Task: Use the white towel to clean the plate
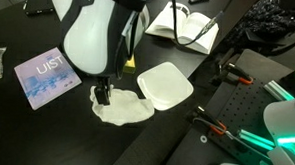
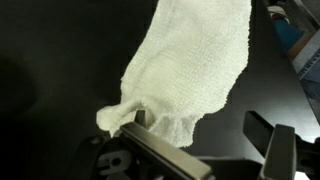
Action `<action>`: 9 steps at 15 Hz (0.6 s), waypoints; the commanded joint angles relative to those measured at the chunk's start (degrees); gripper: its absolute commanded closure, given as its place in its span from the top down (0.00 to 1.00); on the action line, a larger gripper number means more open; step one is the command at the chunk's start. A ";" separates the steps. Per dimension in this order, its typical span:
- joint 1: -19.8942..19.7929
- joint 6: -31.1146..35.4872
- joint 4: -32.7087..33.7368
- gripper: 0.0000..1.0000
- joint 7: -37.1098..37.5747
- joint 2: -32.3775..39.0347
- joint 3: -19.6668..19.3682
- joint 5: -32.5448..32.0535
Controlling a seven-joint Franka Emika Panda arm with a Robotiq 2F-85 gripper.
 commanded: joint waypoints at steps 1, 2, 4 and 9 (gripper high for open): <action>2.42 -1.99 -3.26 1.00 2.83 -7.82 -1.28 -0.87; 2.25 -1.06 -4.08 1.00 2.19 -9.51 -1.51 -1.28; 2.27 -0.11 -5.07 1.00 1.82 -12.11 -2.91 -2.09; 1.64 4.21 -7.26 1.00 1.32 -15.49 -9.01 -6.86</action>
